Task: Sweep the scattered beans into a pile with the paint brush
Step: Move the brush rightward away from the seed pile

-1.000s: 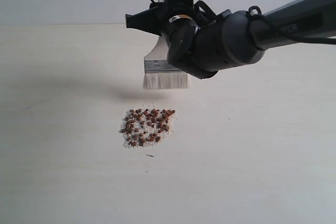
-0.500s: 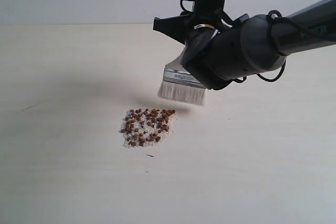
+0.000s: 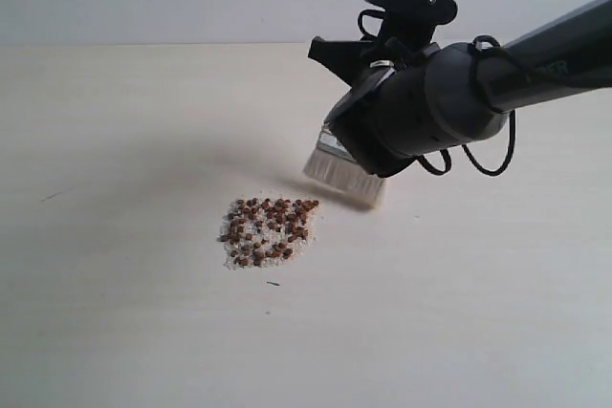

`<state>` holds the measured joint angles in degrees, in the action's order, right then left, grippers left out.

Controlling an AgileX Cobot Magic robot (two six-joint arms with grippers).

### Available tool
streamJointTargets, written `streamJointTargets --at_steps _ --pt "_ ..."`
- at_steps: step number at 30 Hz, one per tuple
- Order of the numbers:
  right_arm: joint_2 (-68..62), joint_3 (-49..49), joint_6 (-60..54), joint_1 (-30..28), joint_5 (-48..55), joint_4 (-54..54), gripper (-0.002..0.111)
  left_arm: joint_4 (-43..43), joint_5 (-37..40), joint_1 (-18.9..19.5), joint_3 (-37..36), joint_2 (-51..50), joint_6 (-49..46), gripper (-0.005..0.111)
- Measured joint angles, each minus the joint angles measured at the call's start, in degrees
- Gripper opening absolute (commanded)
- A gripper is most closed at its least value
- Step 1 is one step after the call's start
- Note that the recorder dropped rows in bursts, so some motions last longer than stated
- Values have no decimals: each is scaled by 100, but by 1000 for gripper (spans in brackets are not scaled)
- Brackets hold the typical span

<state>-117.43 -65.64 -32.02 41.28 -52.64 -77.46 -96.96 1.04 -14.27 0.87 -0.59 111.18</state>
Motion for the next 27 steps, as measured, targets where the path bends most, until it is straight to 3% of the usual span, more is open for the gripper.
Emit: streamJointTargets --at_steps 4,8,12,20,24,27 --pt "671 100 -1580 -49 -272 73 0 0 0 0 0 0 0 0" --pt "1426 206 -3229 -690 2013 -491 0 0 0 0 0 0 0 0" --pt "1769 271 -5149 -1198 3109 -1897 0 0 0 0 0 0 0 0" --pt "1881 446 -5710 -1281 3330 -2248 0 0 0 0 0 0 0 0" --pt "1881 453 -5910 -1281 2824 -2081 0 0 0 0 0 0 0 0" --pt "1881 467 -6658 -1303 2351 -1879 0 0 0 0 0 0 0 0"
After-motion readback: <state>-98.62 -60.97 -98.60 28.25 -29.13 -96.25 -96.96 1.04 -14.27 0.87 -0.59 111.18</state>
